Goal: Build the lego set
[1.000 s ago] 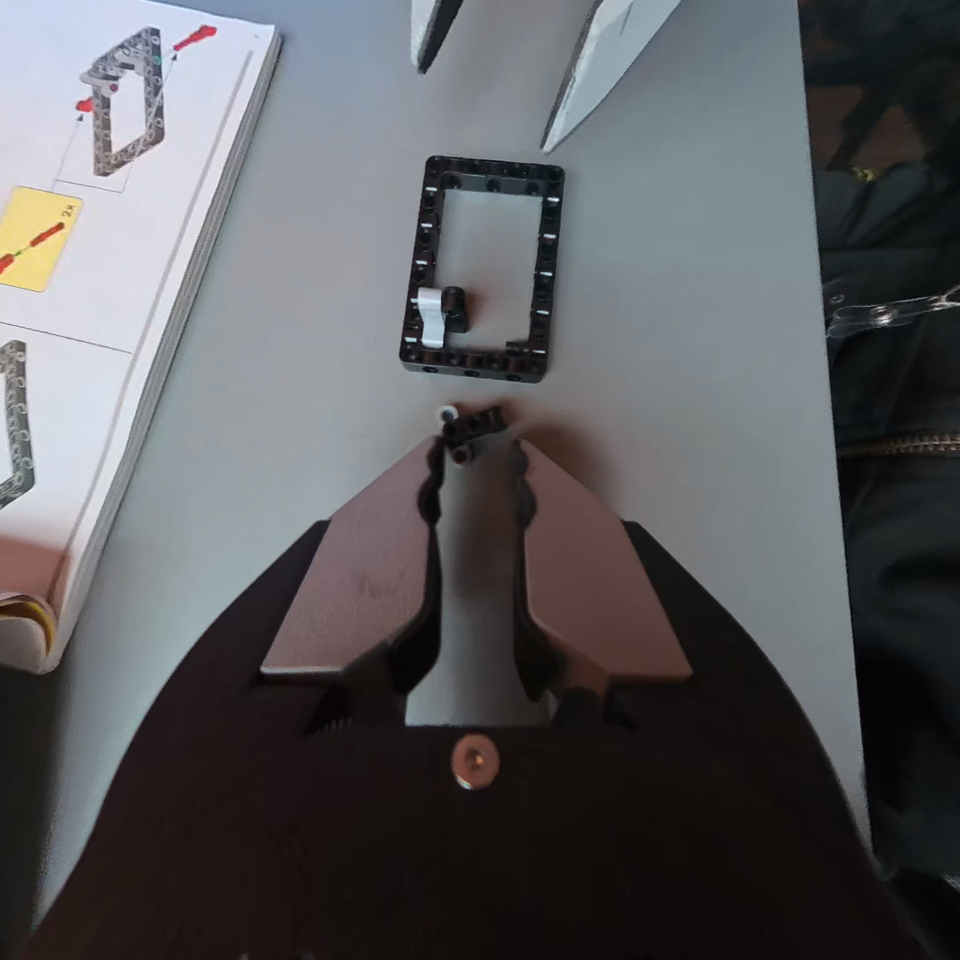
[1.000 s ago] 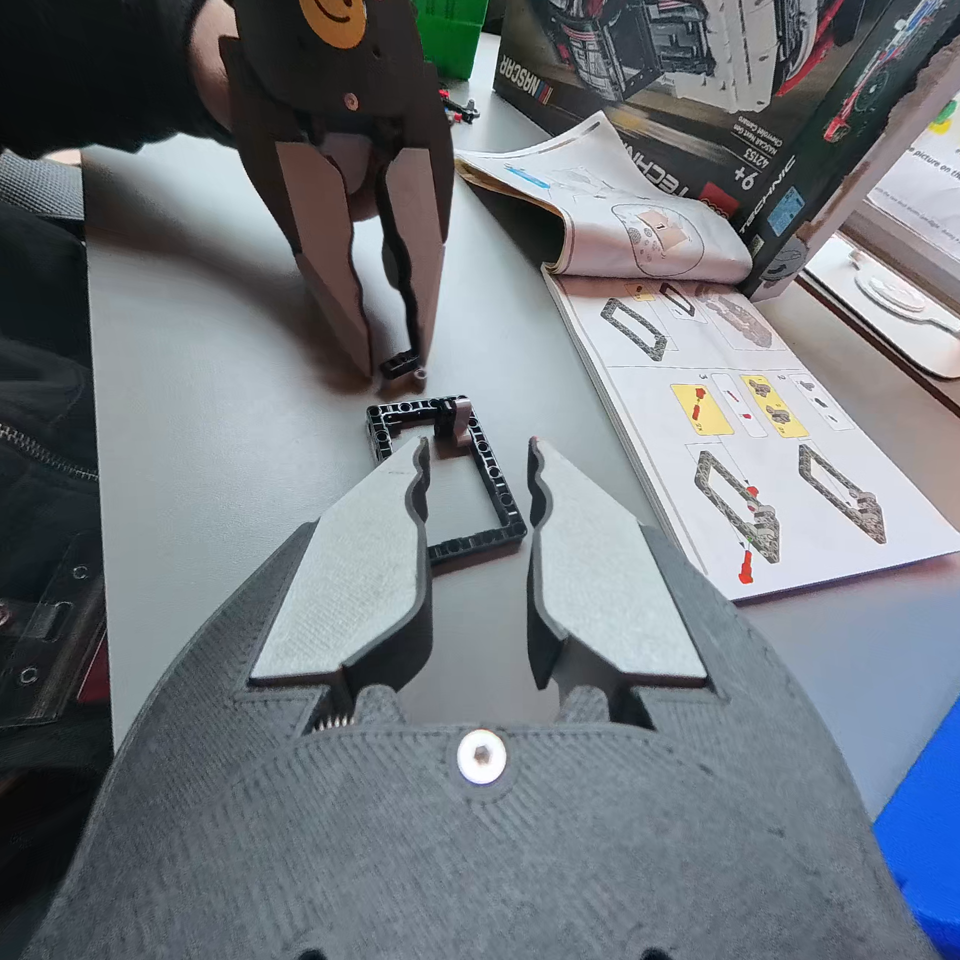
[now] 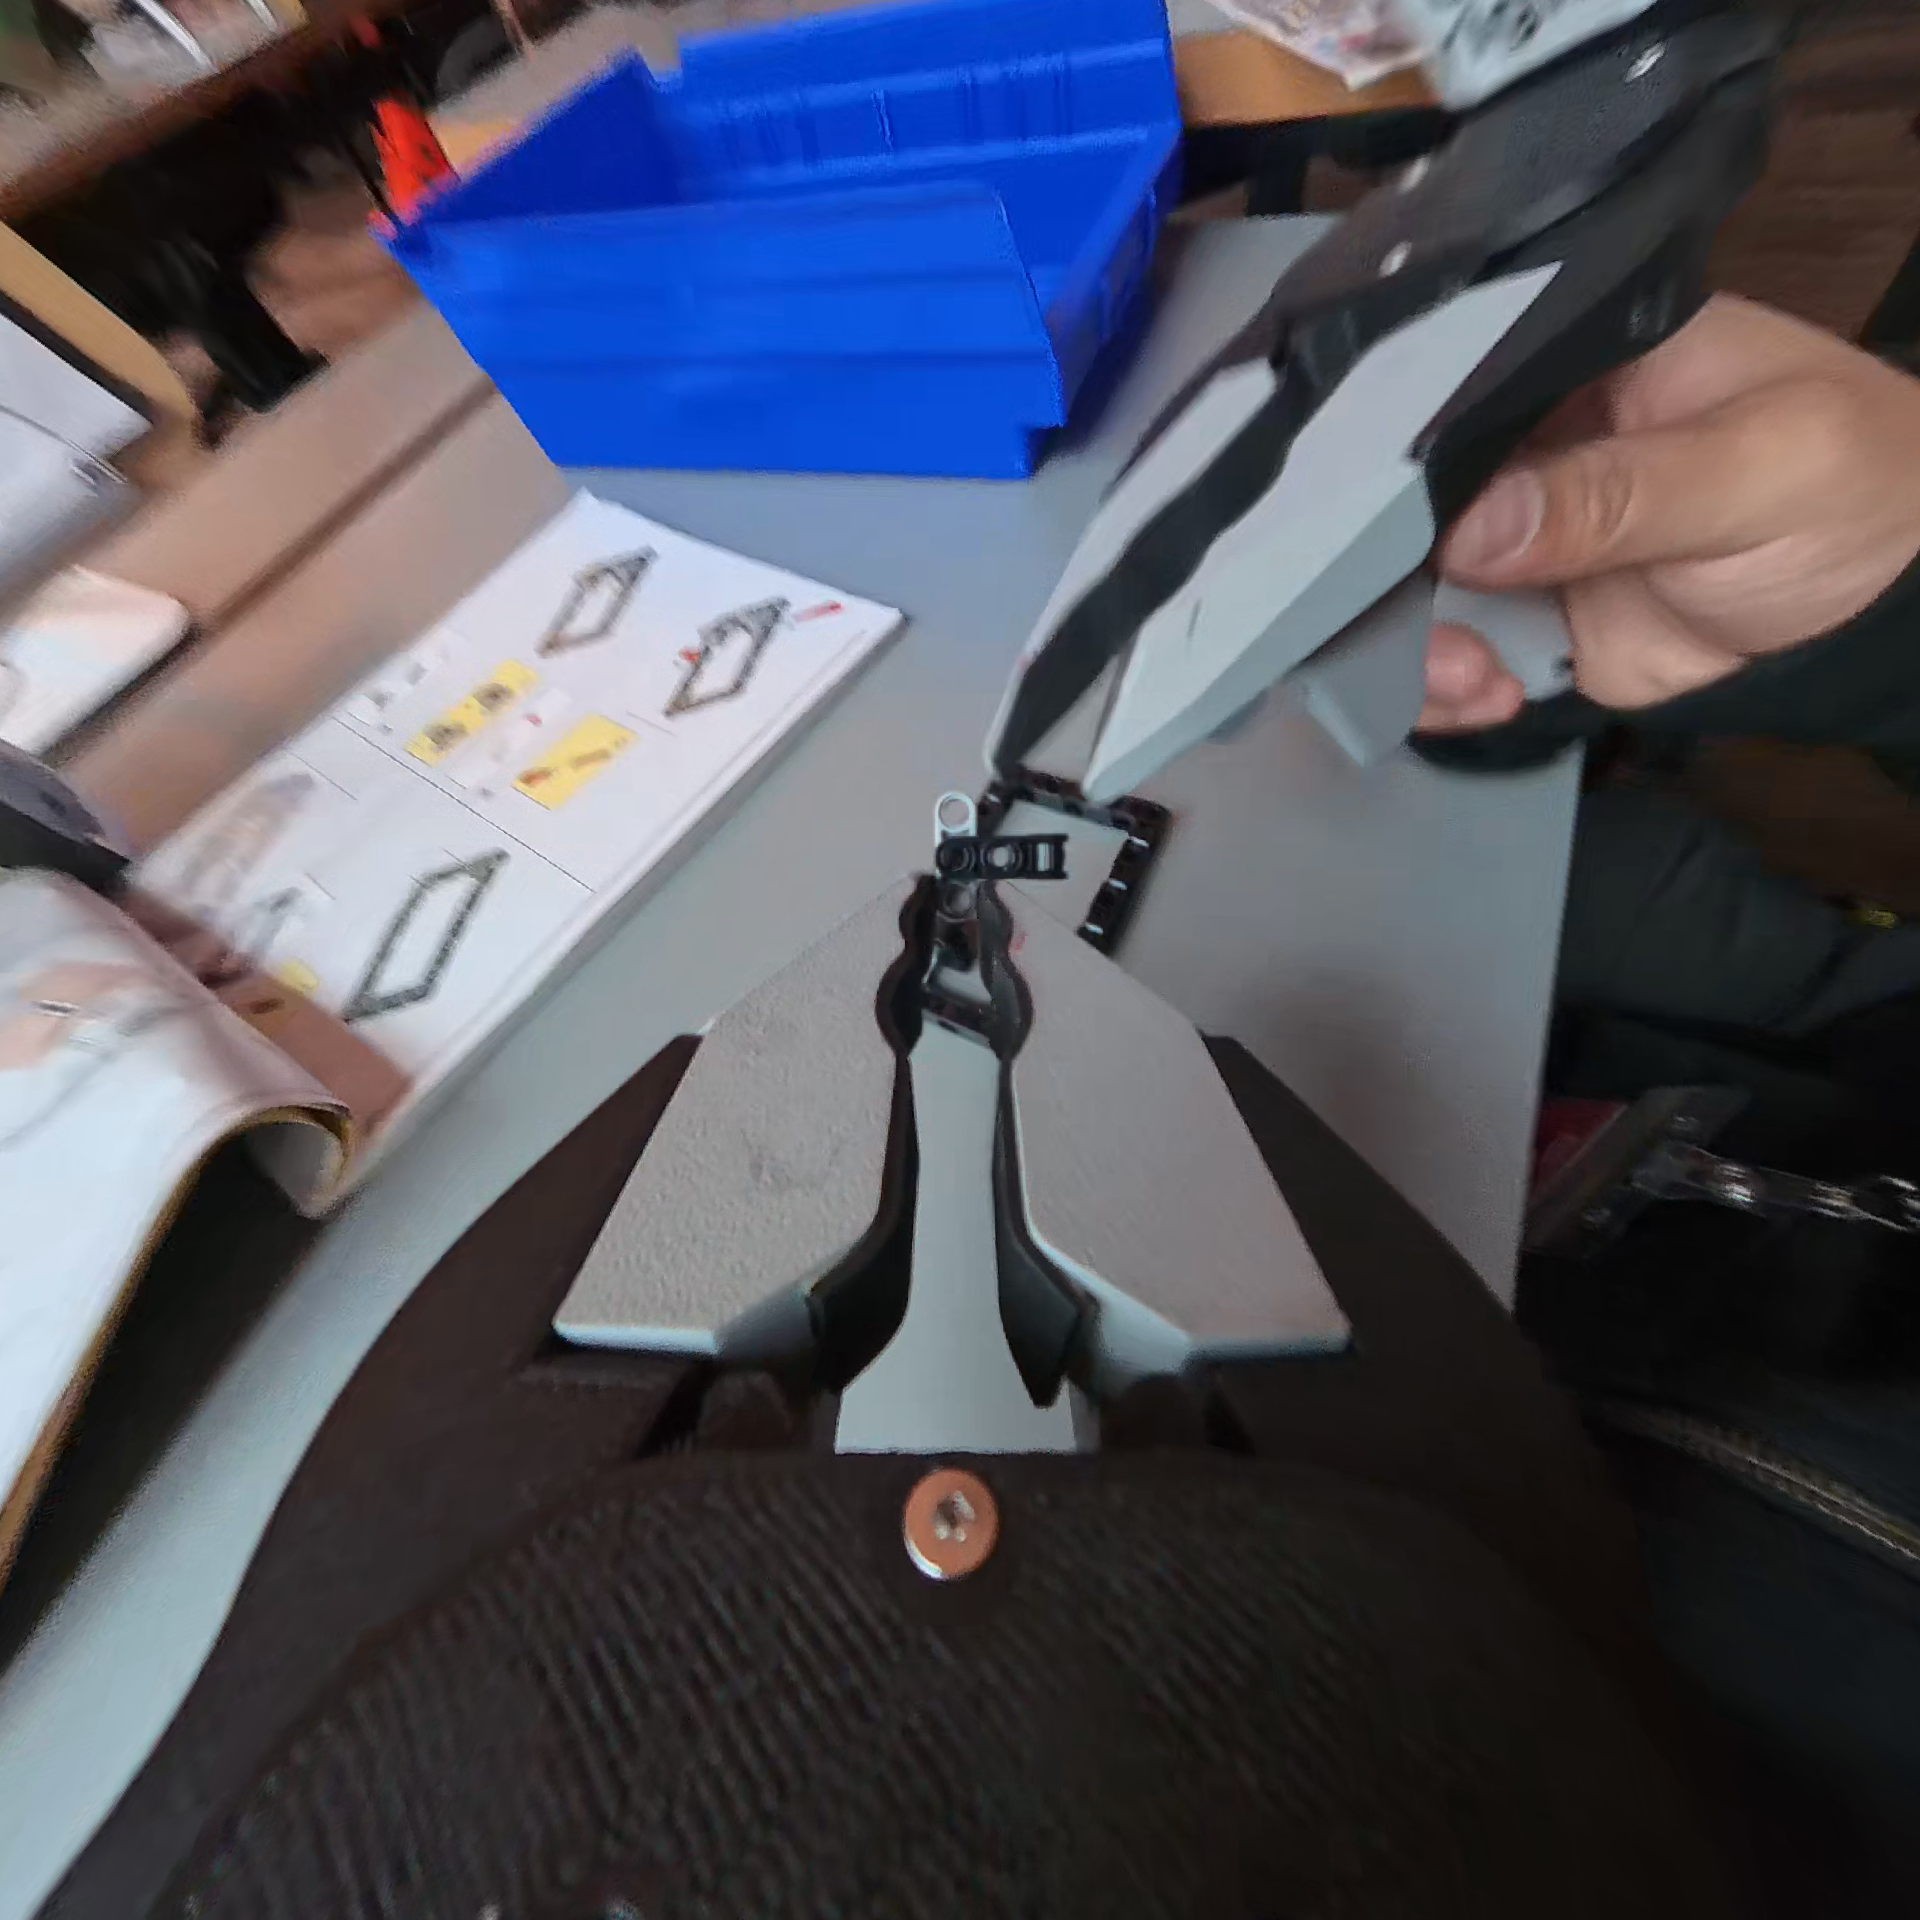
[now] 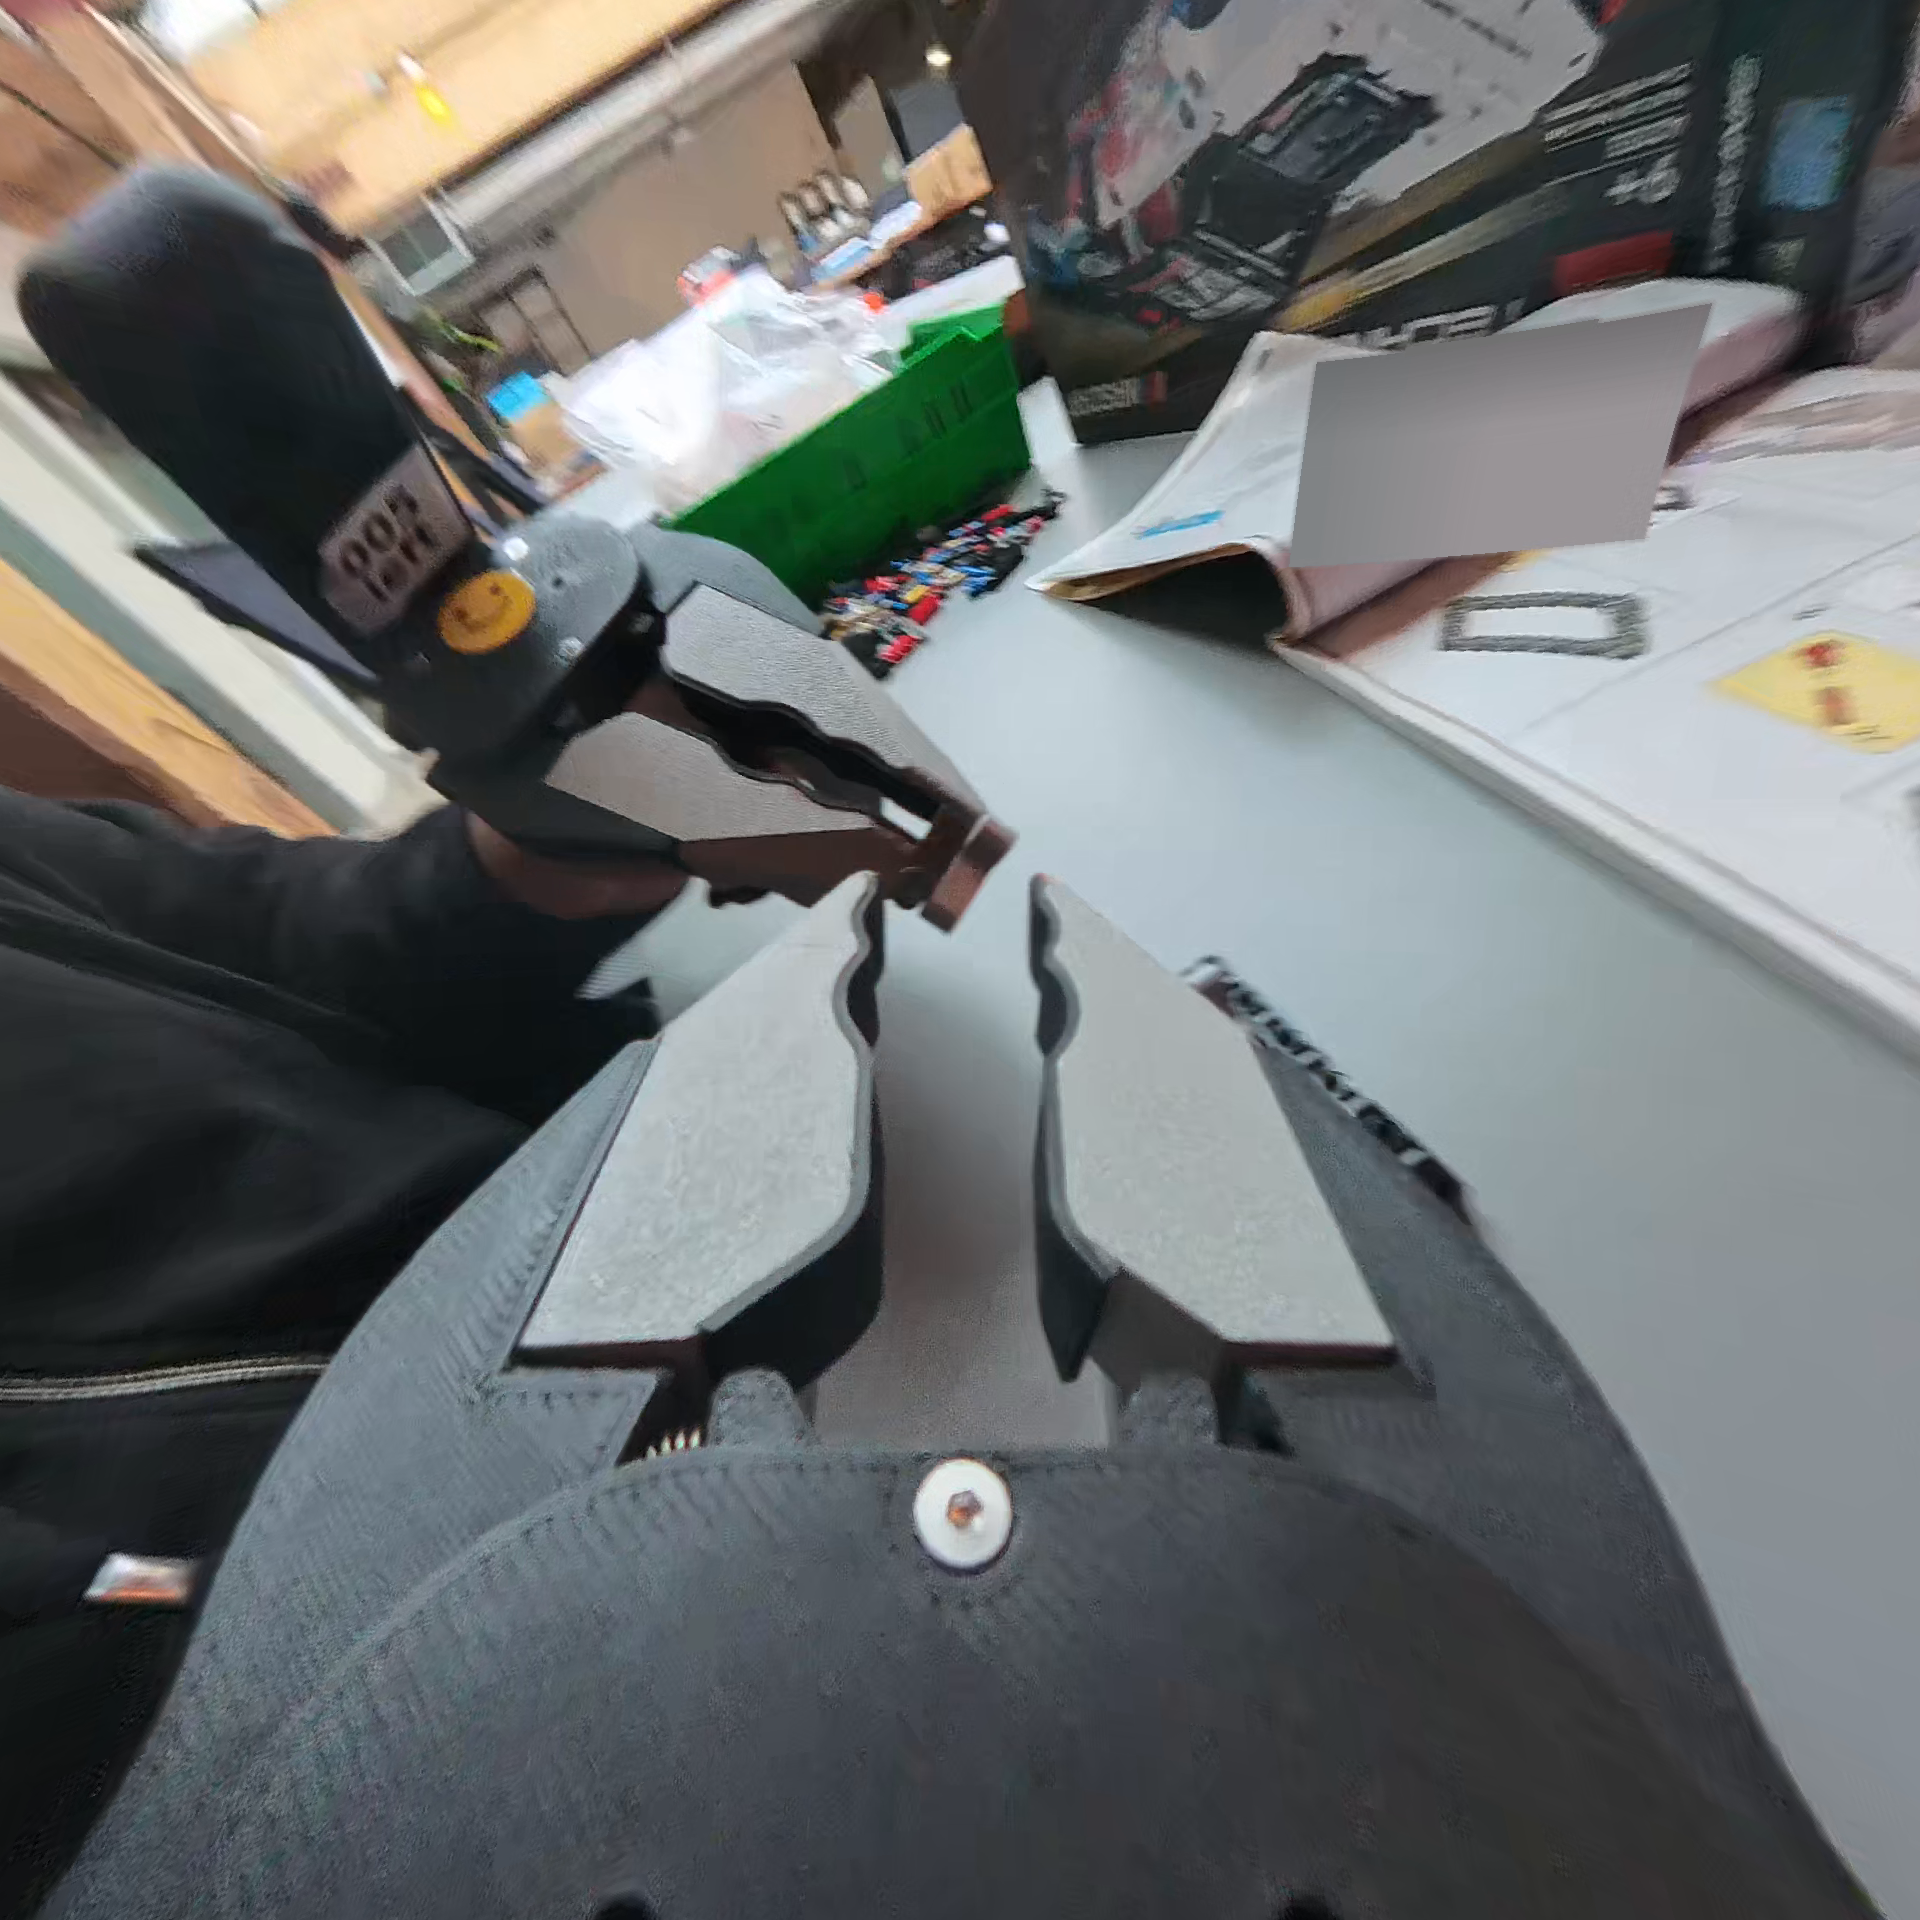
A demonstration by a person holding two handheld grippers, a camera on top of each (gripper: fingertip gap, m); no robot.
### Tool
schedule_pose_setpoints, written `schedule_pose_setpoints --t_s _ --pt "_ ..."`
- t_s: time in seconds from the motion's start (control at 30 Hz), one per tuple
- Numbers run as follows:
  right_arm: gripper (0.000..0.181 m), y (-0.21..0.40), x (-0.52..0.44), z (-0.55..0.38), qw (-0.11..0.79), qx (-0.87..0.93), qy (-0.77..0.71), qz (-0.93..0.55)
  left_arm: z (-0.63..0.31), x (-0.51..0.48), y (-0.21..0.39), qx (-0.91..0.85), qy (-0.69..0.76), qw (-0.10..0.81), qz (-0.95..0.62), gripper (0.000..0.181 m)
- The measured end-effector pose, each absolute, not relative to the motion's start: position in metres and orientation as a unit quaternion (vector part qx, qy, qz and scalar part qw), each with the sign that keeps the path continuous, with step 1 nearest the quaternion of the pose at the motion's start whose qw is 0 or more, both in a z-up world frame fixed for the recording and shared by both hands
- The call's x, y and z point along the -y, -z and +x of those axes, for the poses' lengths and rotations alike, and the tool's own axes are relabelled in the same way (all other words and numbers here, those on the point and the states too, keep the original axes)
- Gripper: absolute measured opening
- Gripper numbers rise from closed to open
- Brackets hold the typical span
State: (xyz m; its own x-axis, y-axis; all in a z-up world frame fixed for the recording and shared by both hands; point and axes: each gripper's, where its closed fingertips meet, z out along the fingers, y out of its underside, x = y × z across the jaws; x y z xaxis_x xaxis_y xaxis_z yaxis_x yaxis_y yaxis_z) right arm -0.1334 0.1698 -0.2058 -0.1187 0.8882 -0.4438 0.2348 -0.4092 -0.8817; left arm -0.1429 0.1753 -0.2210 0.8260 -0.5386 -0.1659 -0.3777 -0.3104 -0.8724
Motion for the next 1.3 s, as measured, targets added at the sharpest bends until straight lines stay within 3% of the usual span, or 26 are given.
schedule_pose_setpoints --t_s 0.07,0.2,0.33,0.53,0.77,0.97,1.17,1.3 --pt "0.039 0.205 -0.180 -0.123 0.317 0.503 -0.540 -0.596 -0.136 -0.167 0.237 -0.283 0.158 0.444 -0.836 0.005" --pt "0.044 0.215 -0.145 -0.105 0.327 0.646 -0.458 -0.516 -0.116 -0.143 0.251 -0.242 0.372 0.310 -0.841 0.004" --pt "0.032 0.230 -0.123 -0.104 0.420 0.753 -0.291 -0.414 -0.103 -0.125 0.242 -0.217 0.513 0.219 -0.801 0.005" --pt "0.022 0.236 -0.113 -0.114 0.431 0.799 -0.223 -0.356 -0.101 -0.106 0.250 -0.230 0.549 0.134 -0.792 0.005" --pt "0.014 0.248 -0.100 -0.117 0.430 0.832 -0.185 -0.297 -0.101 -0.098 0.255 -0.244 0.551 0.095 -0.792 0.004" --pt "0.014 0.251 -0.131 -0.120 0.441 0.782 -0.216 -0.384 -0.119 -0.119 0.257 -0.224 0.507 0.154 -0.818 0.000" --pt "0.014 0.259 -0.183 -0.122 0.371 0.727 -0.281 -0.506 -0.155 -0.161 0.271 -0.328 0.256 0.315 -0.853 0.064" --pt "0.014 0.272 -0.189 -0.129 0.328 0.742 -0.281 -0.512 -0.155 -0.181 0.292 -0.398 0.145 0.336 -0.841 0.087"
